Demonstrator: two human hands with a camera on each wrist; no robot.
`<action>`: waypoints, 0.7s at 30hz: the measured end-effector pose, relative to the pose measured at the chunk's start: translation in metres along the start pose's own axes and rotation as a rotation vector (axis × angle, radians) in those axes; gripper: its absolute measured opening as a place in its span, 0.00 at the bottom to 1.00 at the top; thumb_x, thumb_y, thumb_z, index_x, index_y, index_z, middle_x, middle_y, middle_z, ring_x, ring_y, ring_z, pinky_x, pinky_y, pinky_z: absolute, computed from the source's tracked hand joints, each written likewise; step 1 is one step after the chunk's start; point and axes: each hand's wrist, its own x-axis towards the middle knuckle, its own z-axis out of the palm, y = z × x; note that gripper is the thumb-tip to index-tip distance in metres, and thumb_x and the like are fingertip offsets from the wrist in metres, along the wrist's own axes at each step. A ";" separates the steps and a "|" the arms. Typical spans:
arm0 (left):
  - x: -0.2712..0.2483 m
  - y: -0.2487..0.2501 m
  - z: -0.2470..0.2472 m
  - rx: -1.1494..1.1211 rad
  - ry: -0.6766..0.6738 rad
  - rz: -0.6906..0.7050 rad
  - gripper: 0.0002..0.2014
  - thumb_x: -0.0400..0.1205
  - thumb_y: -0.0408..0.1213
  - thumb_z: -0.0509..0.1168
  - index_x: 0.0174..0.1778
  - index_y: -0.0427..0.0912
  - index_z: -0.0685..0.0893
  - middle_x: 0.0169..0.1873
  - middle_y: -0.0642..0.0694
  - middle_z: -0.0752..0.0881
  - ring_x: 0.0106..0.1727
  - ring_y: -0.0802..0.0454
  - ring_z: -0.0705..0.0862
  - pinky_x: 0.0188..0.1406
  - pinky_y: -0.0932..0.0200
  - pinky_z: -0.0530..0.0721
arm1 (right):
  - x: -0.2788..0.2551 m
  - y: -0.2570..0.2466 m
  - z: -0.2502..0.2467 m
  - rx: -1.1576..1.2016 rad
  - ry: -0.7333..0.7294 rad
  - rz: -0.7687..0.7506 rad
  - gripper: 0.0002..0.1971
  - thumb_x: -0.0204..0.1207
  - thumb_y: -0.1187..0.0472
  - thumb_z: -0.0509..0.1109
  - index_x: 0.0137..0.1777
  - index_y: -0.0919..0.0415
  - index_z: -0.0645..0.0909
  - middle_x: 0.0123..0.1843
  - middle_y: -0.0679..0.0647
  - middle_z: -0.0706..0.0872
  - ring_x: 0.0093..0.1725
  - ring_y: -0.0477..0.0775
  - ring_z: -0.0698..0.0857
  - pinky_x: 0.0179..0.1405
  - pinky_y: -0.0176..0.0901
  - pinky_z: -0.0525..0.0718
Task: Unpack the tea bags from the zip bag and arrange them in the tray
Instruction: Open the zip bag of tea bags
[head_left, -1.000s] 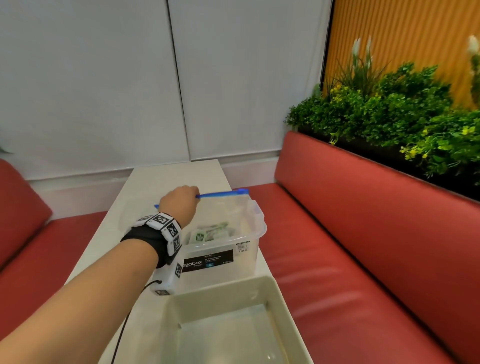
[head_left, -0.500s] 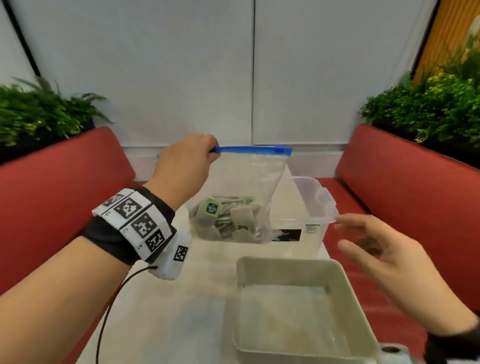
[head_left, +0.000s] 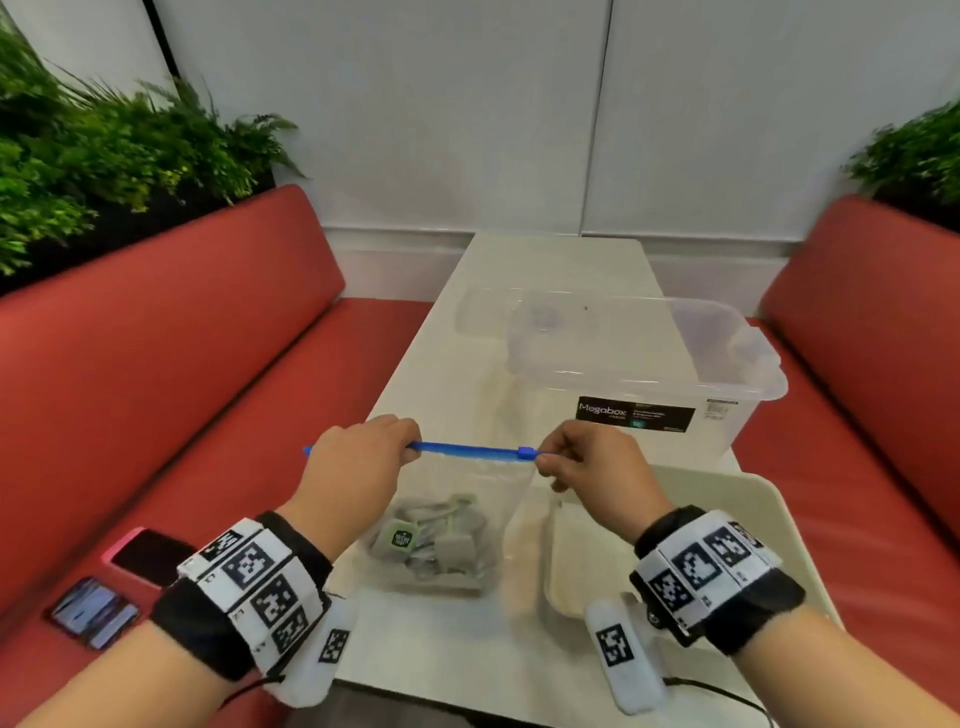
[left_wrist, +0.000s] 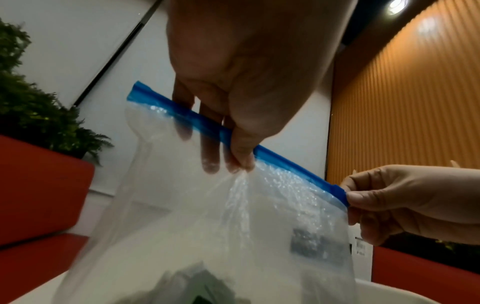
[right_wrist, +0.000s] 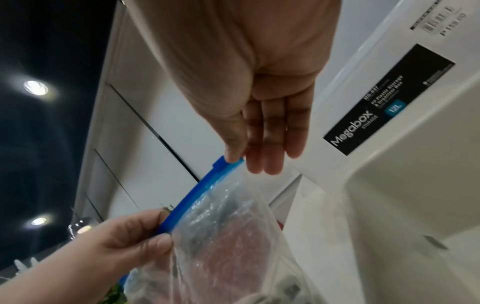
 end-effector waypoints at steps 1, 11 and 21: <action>-0.001 -0.001 0.004 -0.009 -0.011 -0.012 0.09 0.85 0.41 0.57 0.50 0.46 0.82 0.40 0.49 0.83 0.37 0.46 0.83 0.34 0.53 0.71 | 0.002 0.003 0.005 -0.008 -0.008 0.003 0.06 0.75 0.62 0.72 0.37 0.52 0.82 0.37 0.52 0.88 0.34 0.48 0.87 0.36 0.34 0.83; 0.027 0.037 -0.005 -0.210 -0.104 0.096 0.18 0.79 0.51 0.62 0.65 0.57 0.76 0.63 0.59 0.79 0.63 0.55 0.78 0.63 0.54 0.73 | 0.016 0.010 0.017 -0.056 0.113 -0.002 0.12 0.72 0.58 0.74 0.30 0.41 0.79 0.32 0.45 0.85 0.37 0.51 0.86 0.42 0.48 0.84; 0.040 0.060 0.012 -0.294 -0.051 0.125 0.11 0.80 0.54 0.63 0.50 0.55 0.87 0.45 0.55 0.88 0.44 0.56 0.82 0.49 0.59 0.75 | 0.016 0.010 0.018 -0.091 0.133 -0.018 0.13 0.69 0.54 0.76 0.27 0.40 0.77 0.32 0.45 0.85 0.37 0.48 0.83 0.40 0.46 0.81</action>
